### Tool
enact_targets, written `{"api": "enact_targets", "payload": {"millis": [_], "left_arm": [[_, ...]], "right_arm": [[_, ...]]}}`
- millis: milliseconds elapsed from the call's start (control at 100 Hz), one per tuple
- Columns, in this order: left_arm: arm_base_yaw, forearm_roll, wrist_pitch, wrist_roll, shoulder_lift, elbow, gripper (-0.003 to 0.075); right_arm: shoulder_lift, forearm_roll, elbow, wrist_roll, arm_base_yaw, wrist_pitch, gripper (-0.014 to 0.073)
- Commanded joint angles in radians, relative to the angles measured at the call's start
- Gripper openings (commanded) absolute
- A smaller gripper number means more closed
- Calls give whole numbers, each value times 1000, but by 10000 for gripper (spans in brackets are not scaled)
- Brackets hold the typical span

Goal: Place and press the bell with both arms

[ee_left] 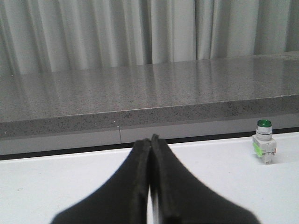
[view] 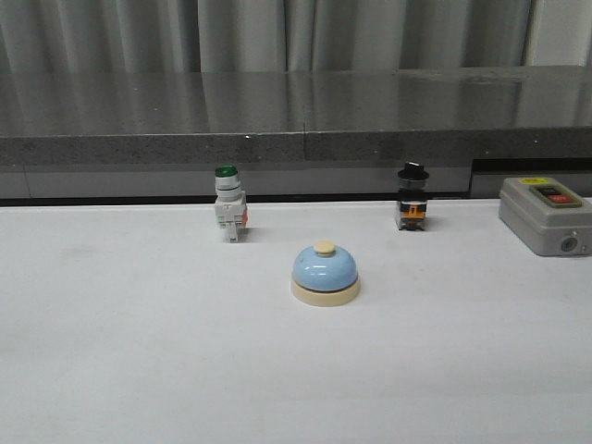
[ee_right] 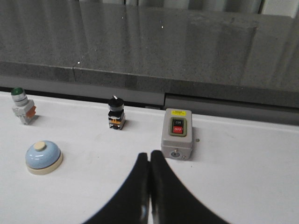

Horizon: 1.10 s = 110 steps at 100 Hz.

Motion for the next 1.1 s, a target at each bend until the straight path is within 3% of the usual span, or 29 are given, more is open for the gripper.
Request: {"api": "enact_targets", "payload": {"millis": [0,210,550,740,1090], "left_arm": [[2,-8,-81,-9,-31,42,-20],[2,-8,-81,-9,-31,42,-20],[2,-8,-81,-9,-31,42,-20],[2,-8,-81,-9,-31,42,-20],[2,-8,-81,-9,-31,42,-20]], "right_arm": [[-36,-11,43,-1,-6,-186,-60],[-164,-6,236,-1,-6,-359,-60],[-225,23,431,0,-41,-460,-60],[-225,29,432,0,-92,-451,-60],[-225,29,432,0,-92,-451,-60]]}}
